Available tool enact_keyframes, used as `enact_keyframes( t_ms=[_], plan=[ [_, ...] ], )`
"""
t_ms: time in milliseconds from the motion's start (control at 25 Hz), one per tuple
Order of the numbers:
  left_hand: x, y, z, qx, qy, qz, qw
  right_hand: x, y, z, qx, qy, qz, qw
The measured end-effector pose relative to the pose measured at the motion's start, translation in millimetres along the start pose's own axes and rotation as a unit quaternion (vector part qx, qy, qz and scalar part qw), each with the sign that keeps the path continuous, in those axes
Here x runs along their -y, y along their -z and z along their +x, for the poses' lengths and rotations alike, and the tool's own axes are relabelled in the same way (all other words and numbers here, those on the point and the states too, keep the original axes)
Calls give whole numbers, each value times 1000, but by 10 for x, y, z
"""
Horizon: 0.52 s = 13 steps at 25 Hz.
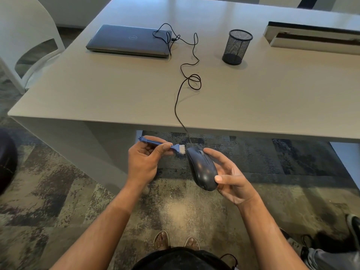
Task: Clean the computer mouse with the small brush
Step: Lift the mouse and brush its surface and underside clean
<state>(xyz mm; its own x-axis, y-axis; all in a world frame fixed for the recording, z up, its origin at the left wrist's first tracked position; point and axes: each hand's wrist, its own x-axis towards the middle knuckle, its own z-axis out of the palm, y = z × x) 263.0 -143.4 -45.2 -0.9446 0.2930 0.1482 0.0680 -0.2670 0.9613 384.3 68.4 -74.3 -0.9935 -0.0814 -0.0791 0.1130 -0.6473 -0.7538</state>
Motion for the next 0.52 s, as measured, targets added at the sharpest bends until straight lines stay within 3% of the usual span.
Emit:
enact_keyframes(
  t_ms=[520],
  plan=[
    [93,-60,-226,115,11,-35,993,-21,-21,31,-37,12,8,999]
  ],
)
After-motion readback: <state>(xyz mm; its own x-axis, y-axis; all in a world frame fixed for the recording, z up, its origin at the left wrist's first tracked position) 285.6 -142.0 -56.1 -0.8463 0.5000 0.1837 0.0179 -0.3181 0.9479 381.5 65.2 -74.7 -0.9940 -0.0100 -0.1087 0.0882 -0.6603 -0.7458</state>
